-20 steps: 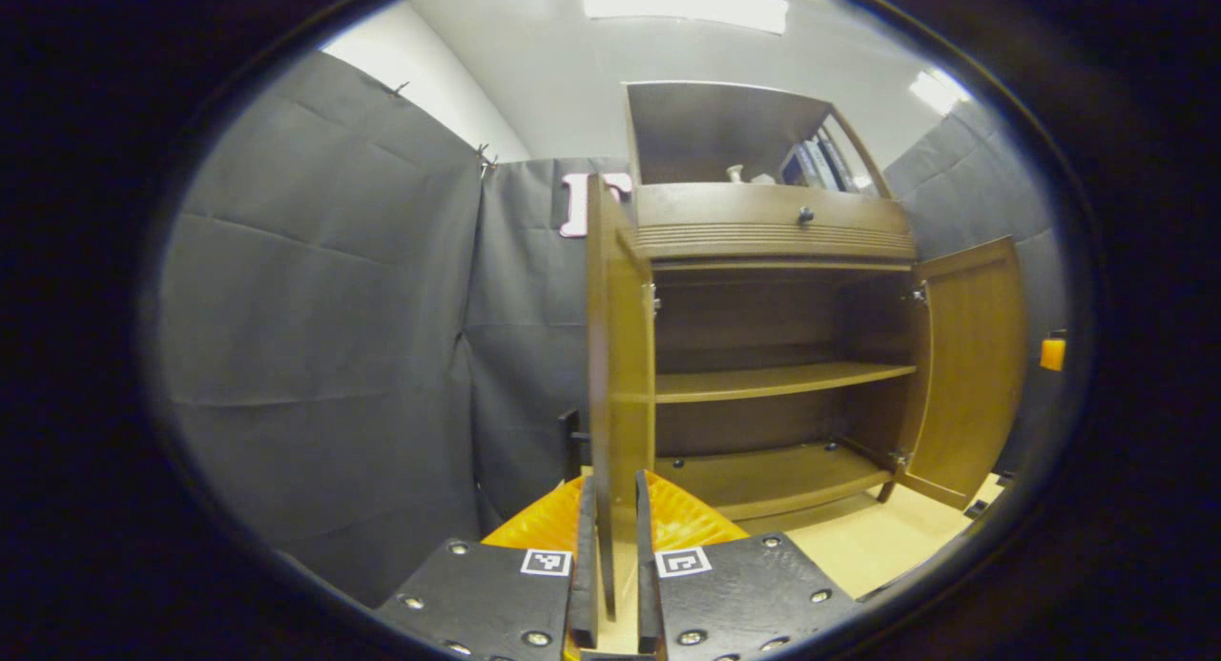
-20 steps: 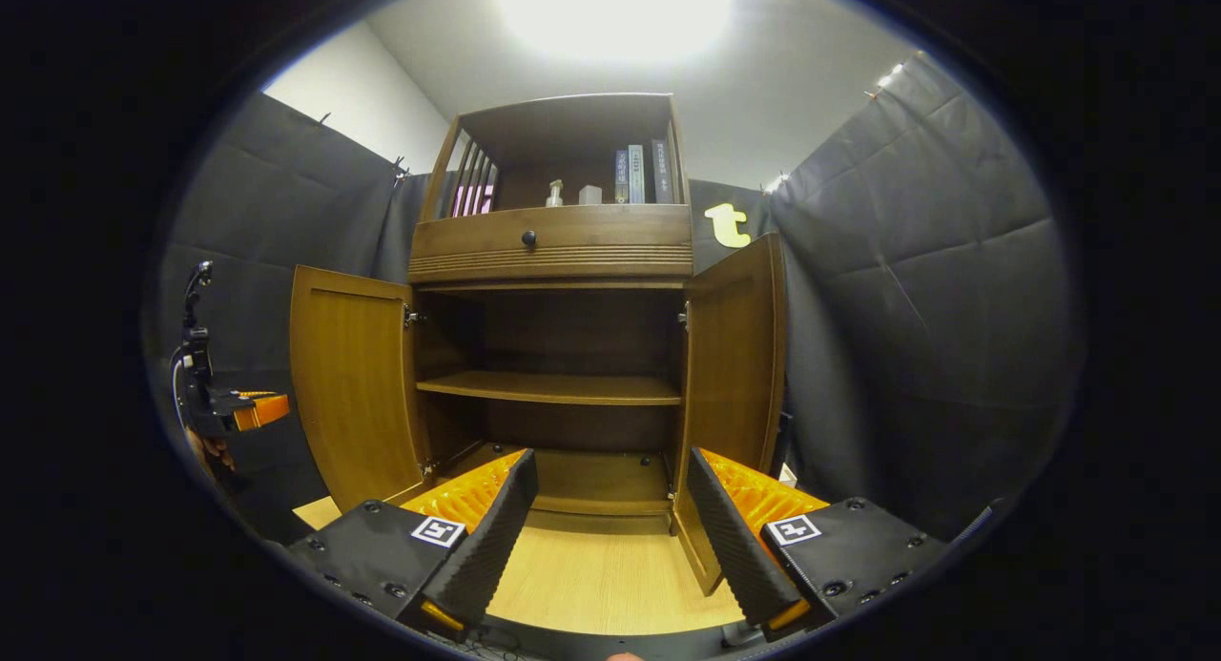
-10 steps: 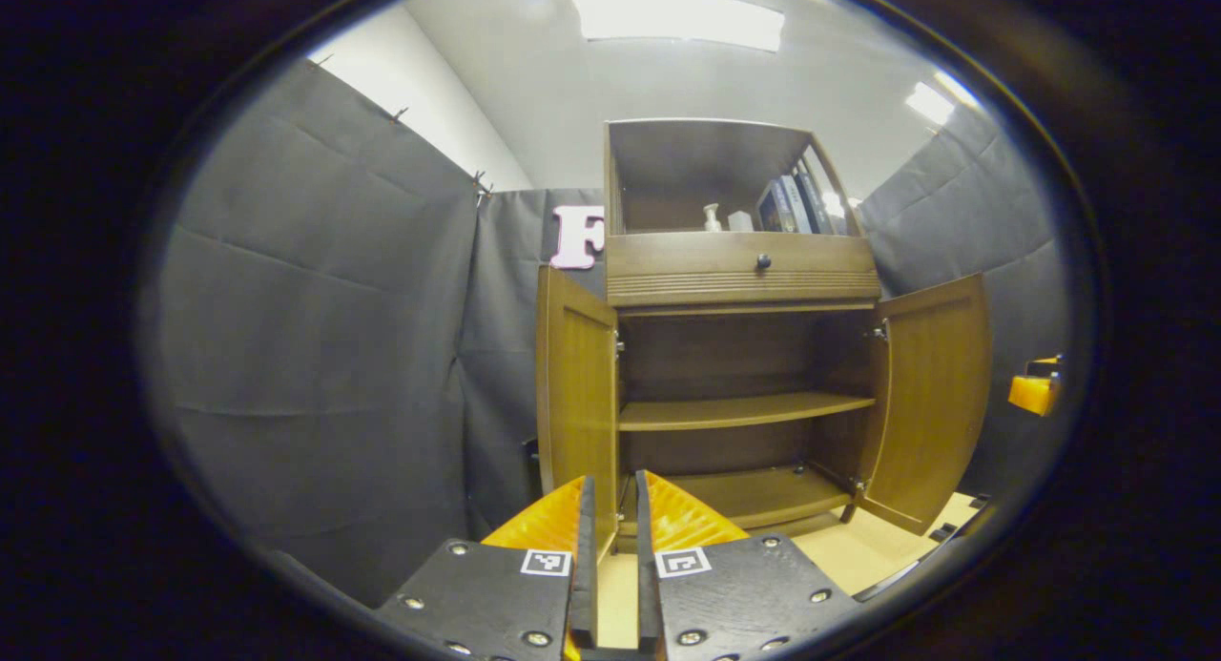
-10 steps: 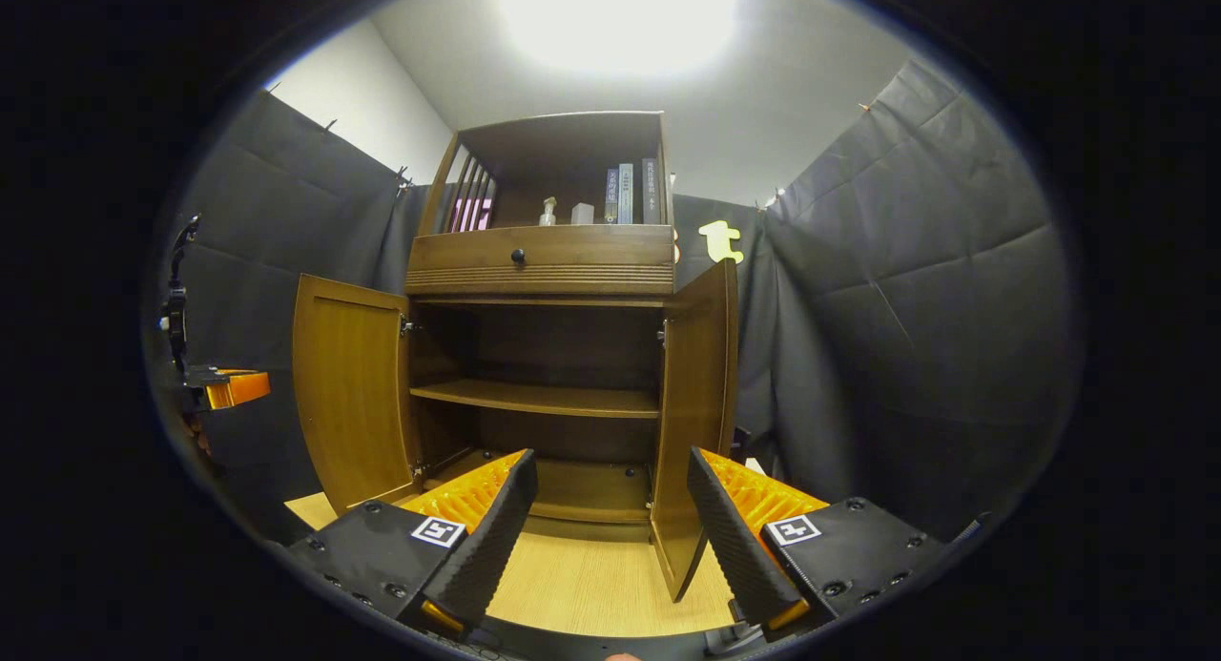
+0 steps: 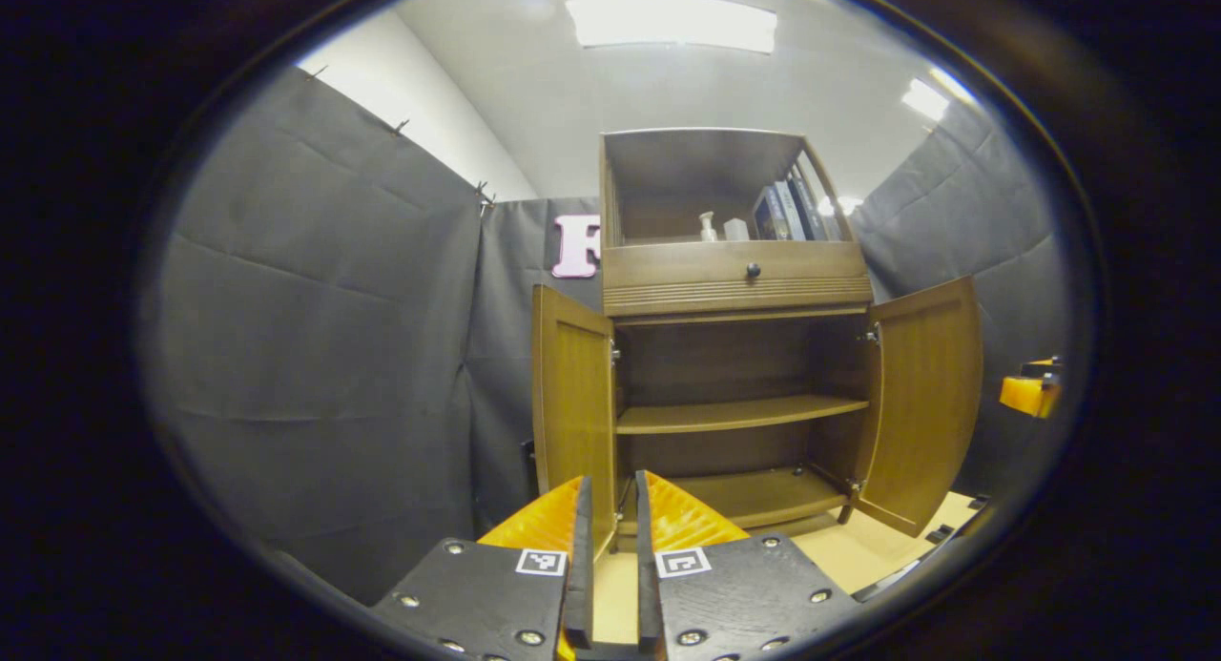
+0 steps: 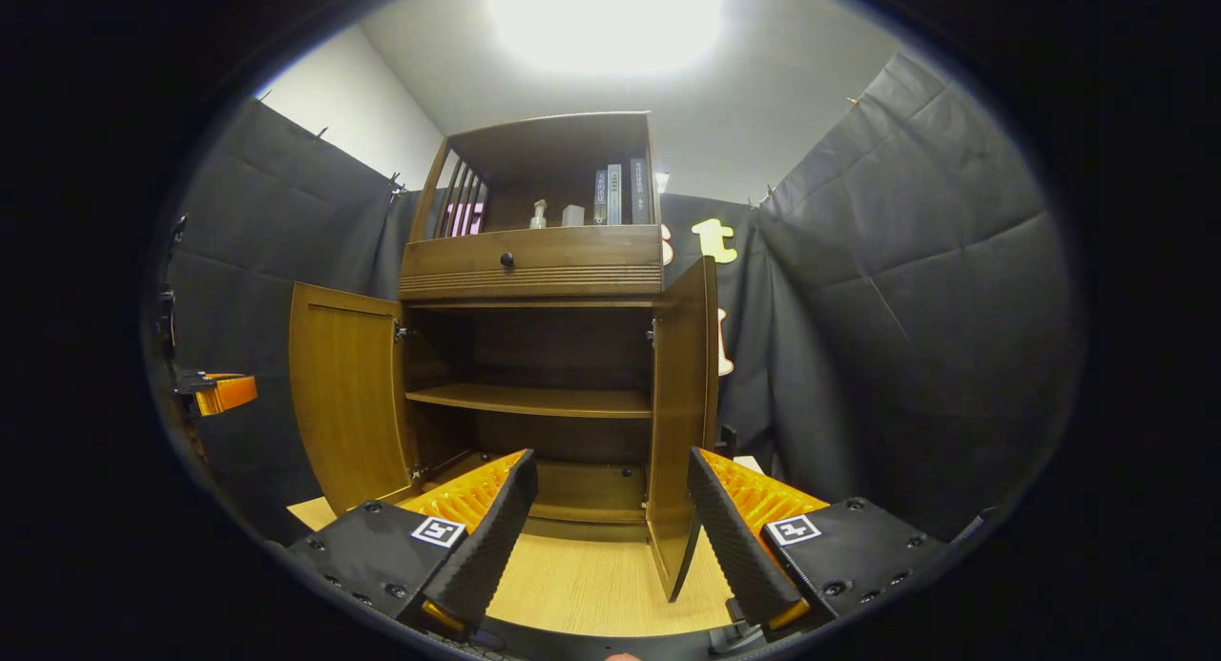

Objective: Open the right door of the double-door shoe cabinet with the right hand, and open the left door with the left hand.

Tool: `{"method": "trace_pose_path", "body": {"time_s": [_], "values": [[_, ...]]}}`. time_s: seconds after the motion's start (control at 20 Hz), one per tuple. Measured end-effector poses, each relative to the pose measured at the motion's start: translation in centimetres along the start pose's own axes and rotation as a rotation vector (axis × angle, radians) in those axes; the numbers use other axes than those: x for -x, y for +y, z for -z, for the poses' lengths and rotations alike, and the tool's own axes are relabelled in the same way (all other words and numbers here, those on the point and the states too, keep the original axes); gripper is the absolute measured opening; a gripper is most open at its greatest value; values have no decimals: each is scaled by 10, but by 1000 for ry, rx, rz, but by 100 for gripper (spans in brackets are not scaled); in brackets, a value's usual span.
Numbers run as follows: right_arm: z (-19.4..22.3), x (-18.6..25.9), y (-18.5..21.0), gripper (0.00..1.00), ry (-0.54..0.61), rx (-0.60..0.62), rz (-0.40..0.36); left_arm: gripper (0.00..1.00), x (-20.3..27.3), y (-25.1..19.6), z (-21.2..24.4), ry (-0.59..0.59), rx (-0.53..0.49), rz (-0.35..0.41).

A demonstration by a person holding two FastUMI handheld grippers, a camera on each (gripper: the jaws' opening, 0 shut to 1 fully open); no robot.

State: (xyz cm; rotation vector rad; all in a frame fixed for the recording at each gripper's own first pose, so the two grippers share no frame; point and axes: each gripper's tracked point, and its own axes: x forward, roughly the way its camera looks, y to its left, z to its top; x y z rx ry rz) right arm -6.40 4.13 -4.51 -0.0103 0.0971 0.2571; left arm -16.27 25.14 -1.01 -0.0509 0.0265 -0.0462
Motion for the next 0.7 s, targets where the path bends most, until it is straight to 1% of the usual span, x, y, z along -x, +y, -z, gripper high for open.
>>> {"method": "trace_pose_path", "body": {"time_s": [0.05, 0.1, 0.15, 0.2, 0.25, 0.3, 0.35, 0.4, 0.5, 0.65, 0.7], "values": [[-1, 1, -1, 94, -2, -1, 2, 19, -1, -1, -1, -5, -1, 2], [0, 2, -2, 99, -2, -1, 5, 28, -1, 0, -2, -10, -4, 0], [-1, 3, -2, 99, -2, -2, 7, 36, -2, 0, -4, -17, -4, -1], [-2, 3, -2, 94, -3, -2, 8, 44, -2, -1, -6, -20, -2, 5], [-2, 2, -1, 94, -1, -5, 7, 53, -2, -2, -7, -23, -1, 8], [-1, 4, 0, 99, 4, -9, 5, 61, -3, -2, -9, -30, 1, 11], [-2, 4, 2, 99, 4, -11, 5, 69, -3, -5, -11, -40, 5, 21], [-4, 4, 2, 95, 3, -10, 9, 78, -4, -5, -13, -49, 9, 22], [-4, 6, 3, 95, -2, -9, 12, 94, -5, -3, -15, -57, 4, 15], [-3, 8, 5, 94, -7, -6, 19, 95, -3, -2, -16, -49, -11, 14], [-1, 10, 4, 99, -8, -3, 22, 94, -3, -2, -17, -51, -15, 13]]}}
